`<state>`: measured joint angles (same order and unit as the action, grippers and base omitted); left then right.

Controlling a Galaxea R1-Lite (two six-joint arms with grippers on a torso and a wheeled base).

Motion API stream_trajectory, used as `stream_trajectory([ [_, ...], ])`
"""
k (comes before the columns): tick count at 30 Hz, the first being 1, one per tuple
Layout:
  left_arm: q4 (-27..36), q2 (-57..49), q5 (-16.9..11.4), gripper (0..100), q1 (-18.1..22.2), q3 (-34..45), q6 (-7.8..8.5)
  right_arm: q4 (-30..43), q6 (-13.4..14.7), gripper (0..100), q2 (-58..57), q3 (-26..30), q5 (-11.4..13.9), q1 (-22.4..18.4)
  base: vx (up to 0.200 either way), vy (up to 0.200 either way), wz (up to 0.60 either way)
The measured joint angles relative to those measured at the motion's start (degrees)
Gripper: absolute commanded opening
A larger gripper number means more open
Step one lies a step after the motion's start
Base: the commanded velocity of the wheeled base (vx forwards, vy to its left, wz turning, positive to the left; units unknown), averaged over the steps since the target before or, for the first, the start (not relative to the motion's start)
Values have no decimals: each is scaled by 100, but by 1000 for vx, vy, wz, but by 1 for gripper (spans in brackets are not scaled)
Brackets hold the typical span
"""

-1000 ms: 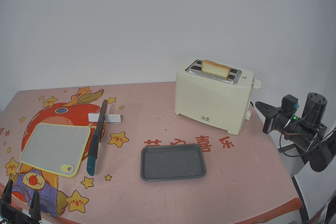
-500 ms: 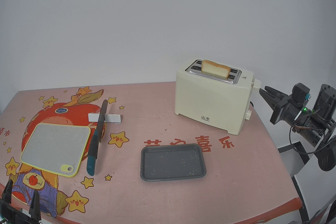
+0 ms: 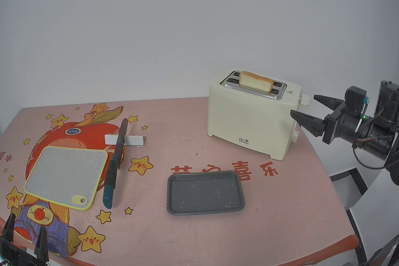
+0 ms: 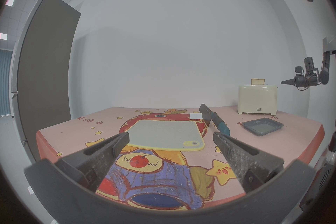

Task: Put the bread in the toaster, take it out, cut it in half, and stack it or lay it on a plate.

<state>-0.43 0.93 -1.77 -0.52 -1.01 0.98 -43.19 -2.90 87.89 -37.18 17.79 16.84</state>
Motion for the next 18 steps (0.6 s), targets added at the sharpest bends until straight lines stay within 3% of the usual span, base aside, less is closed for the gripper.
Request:
stream_trajectory([
  [4,0,0,0,100,0,0,-2,375,-169,100,-112,-507,290,-20,0,0,0],
  [11,2,0,0,100,0,0,0,457,-908,100,24,-874,484,-96,0,0,0],
  [18,0,0,-1,100,0,0,0,463,-1023,100,361,-1147,660,-149,0,0,0],
])
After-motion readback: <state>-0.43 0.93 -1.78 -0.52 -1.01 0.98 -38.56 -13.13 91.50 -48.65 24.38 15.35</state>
